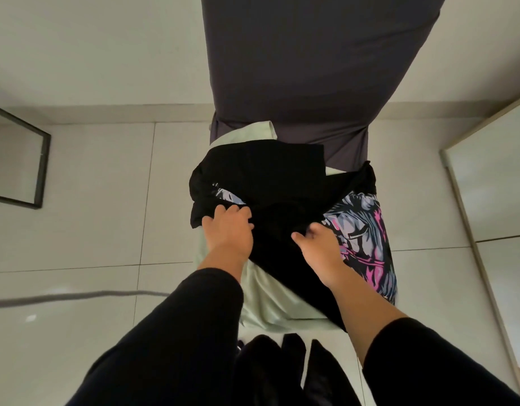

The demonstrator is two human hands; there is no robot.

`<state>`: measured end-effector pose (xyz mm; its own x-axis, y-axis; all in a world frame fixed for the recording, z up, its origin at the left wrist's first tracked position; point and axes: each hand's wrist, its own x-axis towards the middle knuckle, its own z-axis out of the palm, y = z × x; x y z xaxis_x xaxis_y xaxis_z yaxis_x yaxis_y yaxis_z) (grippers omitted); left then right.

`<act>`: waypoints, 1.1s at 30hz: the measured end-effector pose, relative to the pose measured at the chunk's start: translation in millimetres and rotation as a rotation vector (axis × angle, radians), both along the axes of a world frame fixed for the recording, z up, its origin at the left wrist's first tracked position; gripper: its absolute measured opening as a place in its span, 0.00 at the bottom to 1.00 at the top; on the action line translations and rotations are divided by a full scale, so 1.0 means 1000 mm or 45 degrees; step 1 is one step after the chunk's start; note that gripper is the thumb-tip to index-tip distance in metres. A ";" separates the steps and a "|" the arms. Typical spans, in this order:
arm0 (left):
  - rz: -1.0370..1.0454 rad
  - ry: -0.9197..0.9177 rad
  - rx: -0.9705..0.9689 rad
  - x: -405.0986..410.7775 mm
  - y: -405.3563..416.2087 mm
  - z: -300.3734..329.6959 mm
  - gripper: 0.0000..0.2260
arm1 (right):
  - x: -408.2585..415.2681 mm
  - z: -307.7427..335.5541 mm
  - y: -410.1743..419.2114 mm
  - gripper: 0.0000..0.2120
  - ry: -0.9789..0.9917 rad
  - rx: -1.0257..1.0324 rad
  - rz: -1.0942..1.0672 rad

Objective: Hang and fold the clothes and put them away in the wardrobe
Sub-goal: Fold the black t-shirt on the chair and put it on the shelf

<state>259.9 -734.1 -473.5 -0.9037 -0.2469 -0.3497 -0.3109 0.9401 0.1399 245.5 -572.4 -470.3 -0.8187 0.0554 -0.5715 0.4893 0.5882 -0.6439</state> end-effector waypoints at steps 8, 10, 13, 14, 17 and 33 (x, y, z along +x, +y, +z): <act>-0.227 0.087 0.365 0.055 -0.032 0.027 0.08 | 0.027 0.020 -0.017 0.07 -0.237 -0.014 0.362; -0.155 0.010 0.402 0.065 -0.037 0.025 0.07 | 0.033 0.021 -0.022 0.11 -0.276 0.057 0.479; -0.057 -0.208 0.445 0.079 -0.043 0.018 0.12 | 0.043 0.019 -0.028 0.08 -0.431 0.174 0.711; -0.033 -0.325 0.464 0.084 -0.044 0.013 0.13 | 0.047 0.019 -0.029 0.07 -0.497 0.211 0.777; 0.059 -0.573 0.584 0.092 -0.049 0.003 0.08 | 0.052 0.020 -0.033 0.12 -0.655 0.275 0.948; 0.053 0.093 0.399 -0.008 -0.027 0.008 0.11 | -0.040 0.012 0.021 0.15 0.077 0.509 0.352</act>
